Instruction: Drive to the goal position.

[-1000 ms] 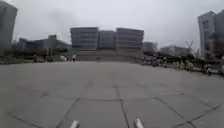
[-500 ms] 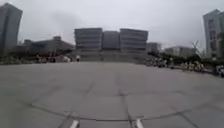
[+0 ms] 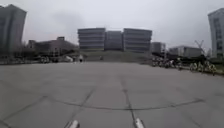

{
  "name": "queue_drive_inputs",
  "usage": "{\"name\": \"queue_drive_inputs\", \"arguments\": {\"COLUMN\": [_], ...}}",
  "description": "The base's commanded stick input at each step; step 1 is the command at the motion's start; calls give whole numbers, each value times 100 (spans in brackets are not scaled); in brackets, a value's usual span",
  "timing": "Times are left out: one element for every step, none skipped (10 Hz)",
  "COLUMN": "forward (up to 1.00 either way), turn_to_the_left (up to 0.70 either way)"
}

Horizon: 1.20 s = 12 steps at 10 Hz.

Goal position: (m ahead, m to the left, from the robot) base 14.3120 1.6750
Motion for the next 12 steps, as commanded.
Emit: {"name": "queue_drive_inputs", "arguments": {"forward": [100, 100, 100, 100, 100, 100, 100, 100, 100, 100, 100, 100], "turn_to_the_left": [0, 0, 0, 0, -1, -4, -19, -39, -4, 0, 0, 0]}}
